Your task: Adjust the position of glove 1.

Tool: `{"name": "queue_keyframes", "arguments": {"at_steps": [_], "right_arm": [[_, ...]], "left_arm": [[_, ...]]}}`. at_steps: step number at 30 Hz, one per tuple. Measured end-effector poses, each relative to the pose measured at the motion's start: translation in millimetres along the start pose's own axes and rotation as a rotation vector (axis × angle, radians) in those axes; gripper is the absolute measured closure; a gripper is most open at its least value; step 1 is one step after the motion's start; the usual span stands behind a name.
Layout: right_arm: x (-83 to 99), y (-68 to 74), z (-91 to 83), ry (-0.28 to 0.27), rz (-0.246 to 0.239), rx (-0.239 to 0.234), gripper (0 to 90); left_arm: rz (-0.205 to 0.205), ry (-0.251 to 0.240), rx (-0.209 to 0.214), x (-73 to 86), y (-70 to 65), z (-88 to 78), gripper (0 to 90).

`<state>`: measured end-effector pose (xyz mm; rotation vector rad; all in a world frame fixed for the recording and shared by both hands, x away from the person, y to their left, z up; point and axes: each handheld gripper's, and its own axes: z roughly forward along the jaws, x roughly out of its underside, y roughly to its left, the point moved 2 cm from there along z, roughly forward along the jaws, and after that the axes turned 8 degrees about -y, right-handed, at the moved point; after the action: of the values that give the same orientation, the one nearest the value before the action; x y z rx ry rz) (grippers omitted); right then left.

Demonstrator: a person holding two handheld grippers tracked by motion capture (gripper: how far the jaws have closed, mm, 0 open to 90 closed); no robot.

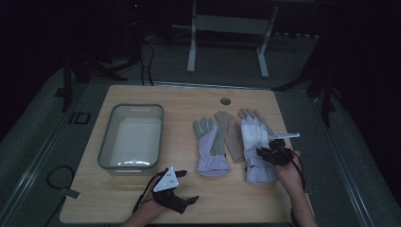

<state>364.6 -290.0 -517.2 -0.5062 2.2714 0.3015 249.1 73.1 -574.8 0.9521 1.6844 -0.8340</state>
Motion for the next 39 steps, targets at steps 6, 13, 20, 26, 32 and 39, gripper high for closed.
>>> {"name": "queue_keyframes", "arguments": {"at_steps": [6,13,20,26,32,39], "right_arm": [[-22.1,19.2,-21.0,-0.045,0.045,-0.001,79.0],[-50.9,45.7,-28.4,-0.082,0.058,-0.006,79.0],[-77.4,87.5,-27.5,-0.087,0.034,-0.067,79.0],[-92.5,118.2,-21.1,-0.089,0.035,-0.099,79.1],[-98.6,139.6,-5.0,-0.072,0.040,-0.117,79.1],[-90.1,137.5,19.4,0.006,0.053,-0.102,79.0]], "left_arm": [[-0.007,-0.002,-0.001,0.0,0.7,-0.5,3.2],[-0.003,-0.004,0.000,0.0,0.2,-0.5,3.2],[0.002,-0.002,0.002,0.1,0.0,-0.3,3.2],[0.006,-0.003,0.000,0.1,-0.8,-0.1,3.2],[0.015,-0.009,-0.010,0.1,-1.7,-0.6,3.1],[0.015,-0.007,-0.005,0.2,-1.8,-0.8,3.0]]}}
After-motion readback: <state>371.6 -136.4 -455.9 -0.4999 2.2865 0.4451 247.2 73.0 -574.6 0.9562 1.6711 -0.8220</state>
